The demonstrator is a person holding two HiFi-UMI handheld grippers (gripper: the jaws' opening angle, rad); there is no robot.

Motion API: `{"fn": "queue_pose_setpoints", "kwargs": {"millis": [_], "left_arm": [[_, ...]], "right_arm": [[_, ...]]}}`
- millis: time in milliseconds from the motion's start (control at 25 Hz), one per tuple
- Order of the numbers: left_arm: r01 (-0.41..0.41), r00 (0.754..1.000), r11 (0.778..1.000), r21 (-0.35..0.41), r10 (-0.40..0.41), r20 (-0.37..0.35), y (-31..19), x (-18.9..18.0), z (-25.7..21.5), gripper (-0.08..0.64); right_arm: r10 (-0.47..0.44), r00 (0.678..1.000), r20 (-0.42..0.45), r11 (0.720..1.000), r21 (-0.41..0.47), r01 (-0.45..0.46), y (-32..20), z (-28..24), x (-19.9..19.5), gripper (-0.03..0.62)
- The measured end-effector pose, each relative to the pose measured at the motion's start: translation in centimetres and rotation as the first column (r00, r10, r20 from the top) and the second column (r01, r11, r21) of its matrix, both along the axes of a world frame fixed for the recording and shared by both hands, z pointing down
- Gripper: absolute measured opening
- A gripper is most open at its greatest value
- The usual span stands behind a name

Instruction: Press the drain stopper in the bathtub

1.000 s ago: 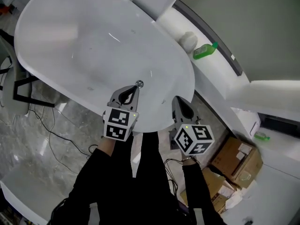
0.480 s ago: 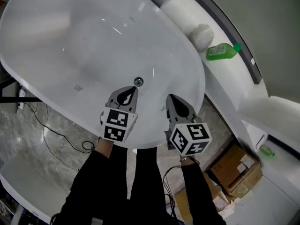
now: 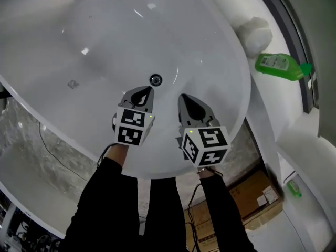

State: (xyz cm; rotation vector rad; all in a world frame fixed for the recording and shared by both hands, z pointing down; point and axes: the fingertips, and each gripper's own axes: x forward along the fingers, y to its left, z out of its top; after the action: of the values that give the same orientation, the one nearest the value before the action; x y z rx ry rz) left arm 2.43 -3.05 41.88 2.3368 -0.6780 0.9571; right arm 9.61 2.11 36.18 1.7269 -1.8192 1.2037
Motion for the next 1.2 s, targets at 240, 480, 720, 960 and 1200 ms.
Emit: {"fn": "queue_pose_setpoints", "kwargs": {"millis": [240, 480, 720, 960, 1200], "left_arm": [[0.051, 0.998, 0.997, -0.061, -0.048, 0.050, -0.5, 0.8, 6.2, 0.005], [0.099, 0.991, 0.985, -0.139, -0.084, 0.104, 0.4, 0.7, 11.6, 0.005], [0.161, 0.980, 0.969, -0.187, -0.135, 0.145, 1.0, 0.3, 16.3, 0.005], [0.188, 0.973, 0.960, -0.209, -0.153, 0.174, 1.2, 0.4, 20.7, 0.005], [0.206, 0.969, 0.949, -0.238, -0.163, 0.188, 1.0, 0.6, 23.9, 0.005]], "right_arm": [[-0.086, 0.996, 0.007, 0.993, -0.085, 0.086, -0.5, 6.0, -0.6, 0.002], [-0.125, 0.992, 0.025, 0.977, -0.174, 0.127, -0.3, 11.1, -1.2, 0.002], [-0.172, 0.984, 0.051, 0.955, -0.235, 0.179, -0.6, 15.6, -2.3, 0.002], [-0.184, 0.979, 0.085, 0.937, -0.287, 0.201, -0.6, 19.3, -3.3, 0.002], [-0.200, 0.975, 0.098, 0.921, -0.321, 0.221, -0.5, 22.2, -3.3, 0.002]]}}
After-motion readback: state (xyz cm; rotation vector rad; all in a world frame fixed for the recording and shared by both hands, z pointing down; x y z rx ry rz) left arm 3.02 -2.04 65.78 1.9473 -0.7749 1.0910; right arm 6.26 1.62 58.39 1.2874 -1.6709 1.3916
